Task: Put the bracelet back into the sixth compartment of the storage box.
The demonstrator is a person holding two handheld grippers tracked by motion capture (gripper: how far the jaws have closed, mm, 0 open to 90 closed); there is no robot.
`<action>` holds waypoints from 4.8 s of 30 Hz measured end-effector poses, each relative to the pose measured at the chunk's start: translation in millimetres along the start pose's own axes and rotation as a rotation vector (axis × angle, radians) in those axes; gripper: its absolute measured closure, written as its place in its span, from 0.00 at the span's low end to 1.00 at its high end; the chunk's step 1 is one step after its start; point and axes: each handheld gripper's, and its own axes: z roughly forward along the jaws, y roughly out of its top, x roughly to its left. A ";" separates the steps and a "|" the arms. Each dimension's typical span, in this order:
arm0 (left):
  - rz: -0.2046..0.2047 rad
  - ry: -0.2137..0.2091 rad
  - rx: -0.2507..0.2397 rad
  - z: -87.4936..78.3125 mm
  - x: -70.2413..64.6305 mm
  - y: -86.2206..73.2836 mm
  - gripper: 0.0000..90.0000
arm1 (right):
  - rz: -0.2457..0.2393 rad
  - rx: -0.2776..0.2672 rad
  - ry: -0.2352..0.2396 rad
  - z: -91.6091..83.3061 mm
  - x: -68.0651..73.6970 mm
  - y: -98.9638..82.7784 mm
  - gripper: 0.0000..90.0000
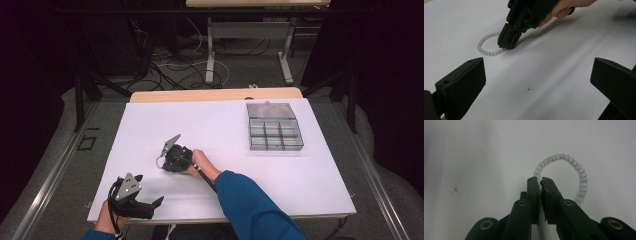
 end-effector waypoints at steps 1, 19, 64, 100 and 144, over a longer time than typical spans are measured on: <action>0.000 0.000 -0.001 0.1 -0.1 0.0 0.00 | 0.008 0.014 0.005 -1.2 1.3 0.0 0.95; -0.004 0.000 -0.002 -0.1 -0.4 0.2 0.00 | 0.027 -0.056 -0.033 -21.4 0.5 4.8 0.97; 0.005 0.011 -0.008 0.0 -0.9 1.0 0.00 | 0.132 -0.105 -0.112 -126.3 -6.7 -19.9 0.97; 0.012 0.014 -0.004 0.6 -0.2 2.1 0.00 | 0.231 -0.158 -0.243 -211.7 -6.1 -101.8 0.97; 0.012 0.003 -0.009 3.1 2.8 1.7 0.00 | 0.301 -0.189 -0.313 -255.3 -7.1 -132.9 0.97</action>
